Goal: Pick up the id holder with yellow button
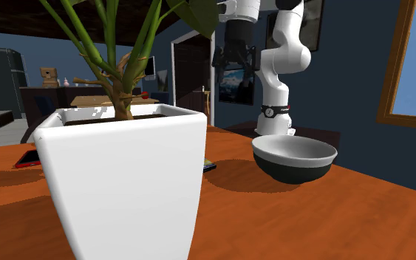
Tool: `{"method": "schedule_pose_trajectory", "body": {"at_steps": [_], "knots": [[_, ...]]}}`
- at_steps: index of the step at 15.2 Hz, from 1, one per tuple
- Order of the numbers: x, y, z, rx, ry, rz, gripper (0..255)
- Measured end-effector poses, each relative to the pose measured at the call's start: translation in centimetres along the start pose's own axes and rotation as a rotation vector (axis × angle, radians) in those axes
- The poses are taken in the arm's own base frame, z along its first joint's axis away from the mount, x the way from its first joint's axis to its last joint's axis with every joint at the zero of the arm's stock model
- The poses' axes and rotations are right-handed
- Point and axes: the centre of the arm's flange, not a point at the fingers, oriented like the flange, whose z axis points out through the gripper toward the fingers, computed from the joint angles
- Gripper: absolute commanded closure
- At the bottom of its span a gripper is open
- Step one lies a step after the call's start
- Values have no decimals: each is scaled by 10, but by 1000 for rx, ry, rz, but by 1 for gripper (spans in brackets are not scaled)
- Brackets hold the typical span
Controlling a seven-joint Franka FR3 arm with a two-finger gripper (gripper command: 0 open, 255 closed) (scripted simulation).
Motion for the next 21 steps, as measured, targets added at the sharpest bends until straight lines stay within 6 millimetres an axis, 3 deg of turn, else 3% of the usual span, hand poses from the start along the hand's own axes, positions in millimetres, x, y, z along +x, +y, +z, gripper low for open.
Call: {"method": "schedule_pose_trajectory", "body": {"at_steps": [13,16,21], "knots": [[77,-39,152,-88,66,-6,0],[86,-43,173,-97,74,-8,0],[86,-46,198,-99,75,-8,0]]}}
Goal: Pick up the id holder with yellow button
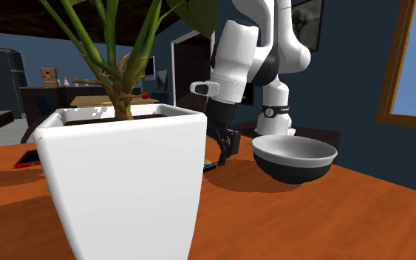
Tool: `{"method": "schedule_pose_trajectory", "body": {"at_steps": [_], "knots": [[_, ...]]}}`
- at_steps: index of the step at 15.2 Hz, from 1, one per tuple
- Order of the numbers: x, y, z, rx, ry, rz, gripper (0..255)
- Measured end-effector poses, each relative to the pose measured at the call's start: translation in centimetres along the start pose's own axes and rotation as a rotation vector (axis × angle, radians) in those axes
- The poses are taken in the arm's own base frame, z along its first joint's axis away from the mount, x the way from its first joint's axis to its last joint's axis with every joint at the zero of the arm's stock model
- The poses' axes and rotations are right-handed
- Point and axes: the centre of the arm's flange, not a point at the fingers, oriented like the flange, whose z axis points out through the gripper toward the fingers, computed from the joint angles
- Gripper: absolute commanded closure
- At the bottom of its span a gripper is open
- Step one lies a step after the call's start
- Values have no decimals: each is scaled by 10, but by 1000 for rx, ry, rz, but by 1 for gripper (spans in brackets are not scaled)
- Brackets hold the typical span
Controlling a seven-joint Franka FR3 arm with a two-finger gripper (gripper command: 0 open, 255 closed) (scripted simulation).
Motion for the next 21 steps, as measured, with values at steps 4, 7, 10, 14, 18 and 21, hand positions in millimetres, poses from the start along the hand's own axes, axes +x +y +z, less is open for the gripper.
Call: {"method": "schedule_pose_trajectory", "body": {"at_steps": [4,7,10,14,18,21], "knots": [[0,-1,9,0,0,0,255],[0,-1,10,0,1,0,255],[0,-1,10,0,1,0,255],[0,-1,3,0,0,0,255],[3,4,-16,0,1,0,255],[3,8,-32,0,1,0,255]]}}
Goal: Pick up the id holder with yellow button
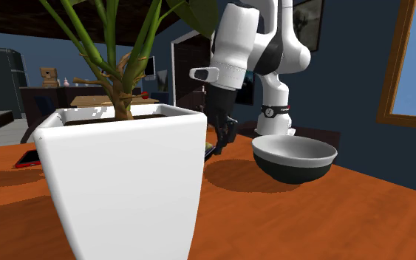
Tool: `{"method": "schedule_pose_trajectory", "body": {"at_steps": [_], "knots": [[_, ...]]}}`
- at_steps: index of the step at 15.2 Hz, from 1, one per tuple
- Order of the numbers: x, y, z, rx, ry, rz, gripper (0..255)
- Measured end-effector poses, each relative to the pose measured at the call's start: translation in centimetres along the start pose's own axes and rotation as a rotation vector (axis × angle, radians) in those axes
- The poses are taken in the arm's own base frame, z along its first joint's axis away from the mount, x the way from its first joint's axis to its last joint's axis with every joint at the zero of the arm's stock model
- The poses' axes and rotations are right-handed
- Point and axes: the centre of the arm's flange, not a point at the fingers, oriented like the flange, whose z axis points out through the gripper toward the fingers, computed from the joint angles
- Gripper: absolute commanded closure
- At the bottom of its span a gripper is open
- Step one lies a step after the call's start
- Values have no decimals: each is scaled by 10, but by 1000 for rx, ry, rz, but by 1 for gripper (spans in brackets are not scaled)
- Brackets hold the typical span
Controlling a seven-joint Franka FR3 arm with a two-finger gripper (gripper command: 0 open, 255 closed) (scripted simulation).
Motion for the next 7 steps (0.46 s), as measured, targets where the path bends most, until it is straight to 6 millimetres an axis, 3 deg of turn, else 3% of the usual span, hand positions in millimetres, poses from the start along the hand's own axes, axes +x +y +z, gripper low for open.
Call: {"method": "schedule_pose_trajectory", "body": {"at_steps": [7], "knots": [[4,8,-34,0,0,0,255]]}}
